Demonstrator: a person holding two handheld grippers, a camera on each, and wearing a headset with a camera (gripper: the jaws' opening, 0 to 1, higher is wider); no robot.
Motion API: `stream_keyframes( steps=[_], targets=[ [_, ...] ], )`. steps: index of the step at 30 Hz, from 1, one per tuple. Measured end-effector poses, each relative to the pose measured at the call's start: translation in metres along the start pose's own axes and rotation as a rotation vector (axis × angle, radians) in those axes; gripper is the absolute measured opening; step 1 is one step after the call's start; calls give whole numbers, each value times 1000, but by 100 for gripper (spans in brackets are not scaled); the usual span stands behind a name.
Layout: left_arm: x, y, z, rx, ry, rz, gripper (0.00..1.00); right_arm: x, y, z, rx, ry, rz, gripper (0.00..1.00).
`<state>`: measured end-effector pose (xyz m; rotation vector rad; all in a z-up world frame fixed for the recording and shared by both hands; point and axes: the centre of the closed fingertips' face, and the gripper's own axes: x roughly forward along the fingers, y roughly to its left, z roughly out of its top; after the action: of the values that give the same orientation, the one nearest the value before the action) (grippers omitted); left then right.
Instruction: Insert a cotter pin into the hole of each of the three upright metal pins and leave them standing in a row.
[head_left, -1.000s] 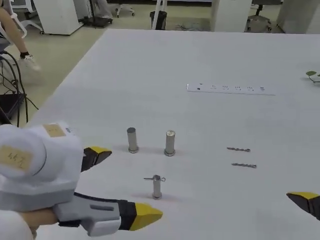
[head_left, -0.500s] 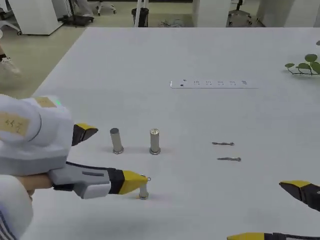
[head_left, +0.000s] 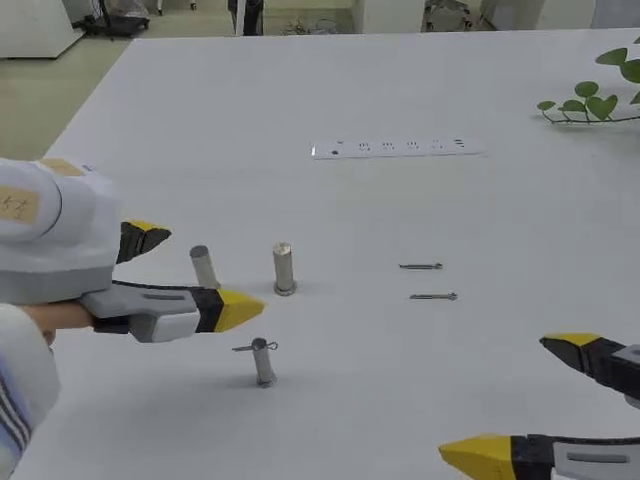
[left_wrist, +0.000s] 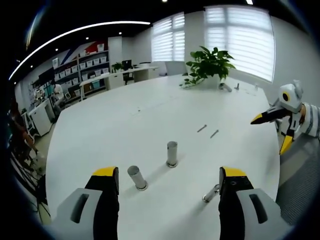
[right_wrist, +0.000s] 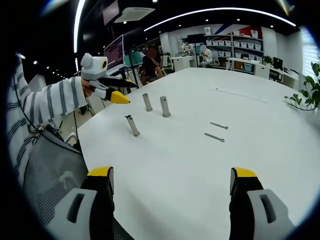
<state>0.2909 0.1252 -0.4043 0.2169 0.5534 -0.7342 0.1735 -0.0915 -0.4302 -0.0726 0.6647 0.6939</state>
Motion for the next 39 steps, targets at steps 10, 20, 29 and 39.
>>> stream_keyframes(
  steps=[10,20,29,39],
  targets=[
    [15,15,-5,9,24,16,71,0,3,3,-5,1,-2,95],
    [30,34,-14,60,67,61,61,2,3,7,-2,-2,-16,94],
    [42,46,-16,27,58,73,48,2,3,9,9,-8,-25,93],
    [57,56,-20,10,43,81,30,2,4,6,17,2,-22,93]
  ],
)
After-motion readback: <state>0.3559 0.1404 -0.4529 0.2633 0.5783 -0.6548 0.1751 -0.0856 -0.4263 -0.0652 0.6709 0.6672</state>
